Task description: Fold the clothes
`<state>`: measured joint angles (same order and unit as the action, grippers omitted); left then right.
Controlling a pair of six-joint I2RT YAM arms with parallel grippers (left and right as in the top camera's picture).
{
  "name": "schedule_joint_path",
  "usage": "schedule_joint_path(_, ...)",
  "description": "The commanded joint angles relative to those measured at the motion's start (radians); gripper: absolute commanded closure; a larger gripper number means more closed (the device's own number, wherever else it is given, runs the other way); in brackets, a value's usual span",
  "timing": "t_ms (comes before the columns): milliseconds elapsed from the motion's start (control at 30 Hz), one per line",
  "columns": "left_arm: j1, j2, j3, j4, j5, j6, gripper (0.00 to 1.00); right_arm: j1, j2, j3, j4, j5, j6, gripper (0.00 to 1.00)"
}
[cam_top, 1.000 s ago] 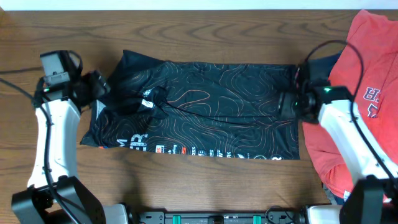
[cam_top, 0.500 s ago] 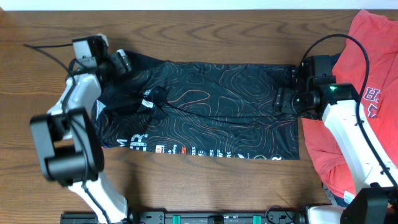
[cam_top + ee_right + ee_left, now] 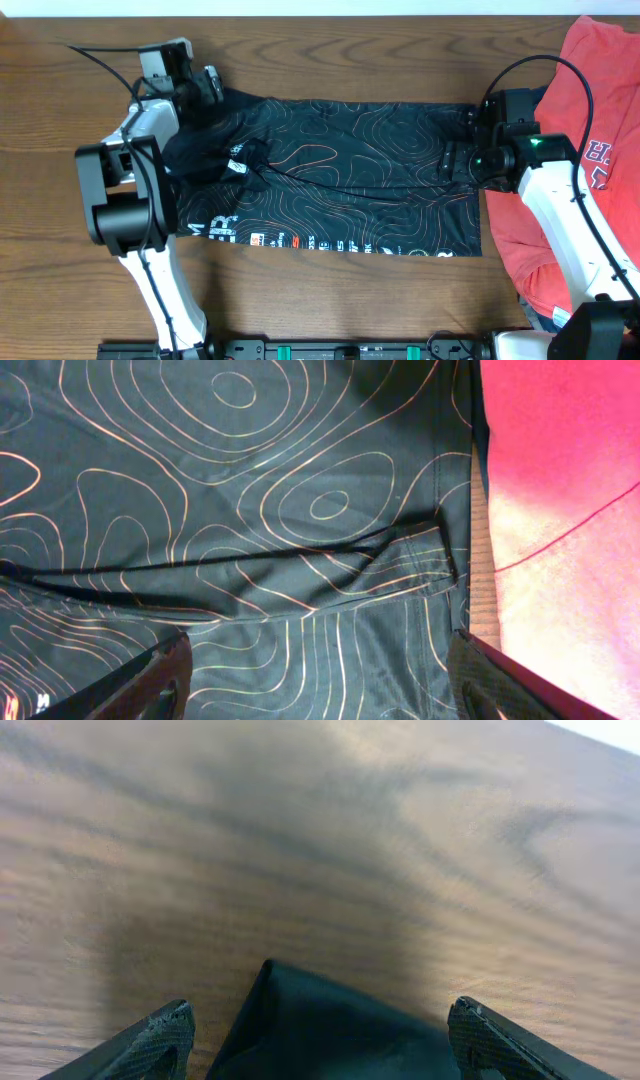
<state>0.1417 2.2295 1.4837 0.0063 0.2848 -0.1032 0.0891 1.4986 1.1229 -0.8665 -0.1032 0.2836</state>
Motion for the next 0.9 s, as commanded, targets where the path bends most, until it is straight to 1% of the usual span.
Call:
schedule_joint_path(0, -0.007, 0.024, 0.015, 0.004, -0.004, 0.017, 0.18, -0.003, -0.002, 0.008, 0.005, -0.010, -0.011, 0.21)
schedule_joint_path(167, -0.023, 0.024, 0.015, 0.034, -0.005, 0.017, 0.20, -0.003, -0.001, 0.008, 0.011, -0.015, -0.011, 0.21)
schedule_joint_path(300, -0.031, 0.027, 0.014, 0.033, -0.005, 0.017, 0.26, 0.003, -0.001, 0.008, 0.006, -0.026, -0.008, 0.23)
schedule_joint_path(367, -0.031, 0.032, 0.014, 0.034, -0.005, 0.017, 0.31, 0.009, -0.001, 0.008, 0.006, -0.029, -0.008, 0.25)
schedule_joint_path(467, -0.031, 0.034, 0.014, 0.030, -0.009, 0.018, 0.41, 0.021, -0.001, 0.008, 0.007, -0.029, -0.008, 0.28)
schedule_joint_path(533, -0.030, 0.034, 0.014, 0.030, -0.009, 0.018, 0.56, 0.027, -0.001, 0.008, 0.010, -0.029, -0.008, 0.32)
schedule_joint_path(567, -0.030, 0.034, 0.014, 0.030, -0.009, 0.018, 0.69, 0.031, -0.001, 0.008, 0.011, -0.029, -0.008, 0.34)
schedule_joint_path(600, -0.030, 0.033, 0.014, 0.029, -0.008, 0.017, 0.77, 0.032, -0.001, 0.008, 0.013, -0.028, -0.008, 0.37)
schedule_joint_path(667, -0.030, 0.032, 0.014, 0.025, -0.008, 0.017, 0.87, 0.032, 0.000, 0.008, 0.014, -0.024, -0.008, 0.38)
schedule_joint_path(733, -0.029, 0.026, 0.015, 0.011, -0.008, 0.016, 0.90, 0.031, 0.003, 0.008, 0.014, -0.013, -0.008, 0.39)
schedule_joint_path(867, -0.022, -0.001, 0.015, -0.019, -0.008, 0.013, 0.94, 0.018, 0.027, 0.009, 0.012, -0.013, -0.007, 0.42)
